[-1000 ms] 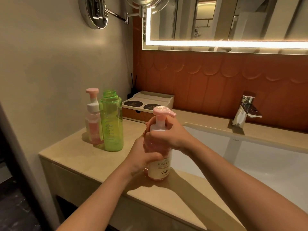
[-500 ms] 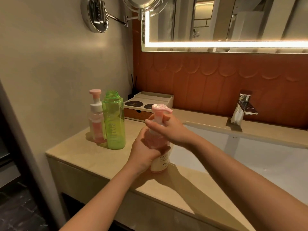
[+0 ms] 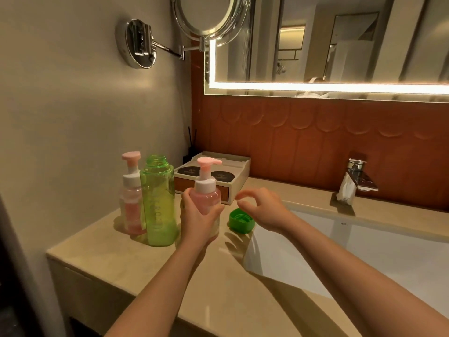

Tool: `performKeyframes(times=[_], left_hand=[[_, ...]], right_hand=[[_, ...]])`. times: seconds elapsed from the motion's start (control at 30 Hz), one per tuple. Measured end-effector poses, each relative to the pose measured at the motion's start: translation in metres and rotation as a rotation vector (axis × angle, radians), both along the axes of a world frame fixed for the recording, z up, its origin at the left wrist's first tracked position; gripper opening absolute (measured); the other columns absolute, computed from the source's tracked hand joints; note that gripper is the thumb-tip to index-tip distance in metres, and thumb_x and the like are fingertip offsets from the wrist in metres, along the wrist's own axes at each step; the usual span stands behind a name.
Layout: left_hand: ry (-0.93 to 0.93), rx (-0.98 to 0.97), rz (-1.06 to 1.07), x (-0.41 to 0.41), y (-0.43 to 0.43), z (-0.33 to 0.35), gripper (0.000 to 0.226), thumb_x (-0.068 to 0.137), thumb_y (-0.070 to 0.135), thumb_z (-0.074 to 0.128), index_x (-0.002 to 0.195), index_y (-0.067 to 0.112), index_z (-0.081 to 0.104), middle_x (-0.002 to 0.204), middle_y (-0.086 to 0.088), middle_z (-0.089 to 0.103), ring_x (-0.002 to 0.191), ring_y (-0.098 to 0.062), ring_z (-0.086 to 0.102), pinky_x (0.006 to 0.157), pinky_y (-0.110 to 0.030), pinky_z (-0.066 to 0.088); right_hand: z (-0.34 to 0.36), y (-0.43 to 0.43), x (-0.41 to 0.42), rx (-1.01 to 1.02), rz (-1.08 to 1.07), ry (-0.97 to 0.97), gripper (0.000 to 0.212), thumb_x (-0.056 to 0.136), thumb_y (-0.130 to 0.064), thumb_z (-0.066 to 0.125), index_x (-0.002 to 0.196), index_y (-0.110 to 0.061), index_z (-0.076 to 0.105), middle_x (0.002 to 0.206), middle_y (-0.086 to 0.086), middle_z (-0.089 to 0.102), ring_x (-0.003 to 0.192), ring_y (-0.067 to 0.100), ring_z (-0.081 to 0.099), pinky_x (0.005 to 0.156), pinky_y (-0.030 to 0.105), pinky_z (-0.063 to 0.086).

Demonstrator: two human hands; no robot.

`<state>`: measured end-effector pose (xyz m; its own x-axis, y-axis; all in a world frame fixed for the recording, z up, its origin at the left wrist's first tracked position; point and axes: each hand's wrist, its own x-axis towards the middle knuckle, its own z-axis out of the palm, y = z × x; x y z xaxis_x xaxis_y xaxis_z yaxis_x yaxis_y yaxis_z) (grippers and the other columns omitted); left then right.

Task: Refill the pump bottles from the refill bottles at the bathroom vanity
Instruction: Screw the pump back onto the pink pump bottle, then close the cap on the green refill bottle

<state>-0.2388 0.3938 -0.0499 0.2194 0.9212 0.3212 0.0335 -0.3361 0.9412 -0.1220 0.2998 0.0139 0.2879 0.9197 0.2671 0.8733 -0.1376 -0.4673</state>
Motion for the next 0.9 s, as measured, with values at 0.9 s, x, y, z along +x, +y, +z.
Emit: performKeyframes(times=[0.9], left_hand=[[0.22, 0.231, 0.015, -0.011, -0.031, 0.022, 0.063, 0.093, 0.026, 0.052, 0.145, 0.029, 0.016, 0.149, 0.001, 0.03, 0.135, -0.02, 0.031, 0.107, -0.041, 0.037]], right_hand=[[-0.067, 0.051, 0.023, -0.293, -0.279, -0.085, 0.074, 0.077, -0.055, 0.064, 0.135, -0.023, 0.033, 0.13, 0.003, 0.048, 0.117, 0.021, 0.046, 0.096, 0.038, 0.044]])
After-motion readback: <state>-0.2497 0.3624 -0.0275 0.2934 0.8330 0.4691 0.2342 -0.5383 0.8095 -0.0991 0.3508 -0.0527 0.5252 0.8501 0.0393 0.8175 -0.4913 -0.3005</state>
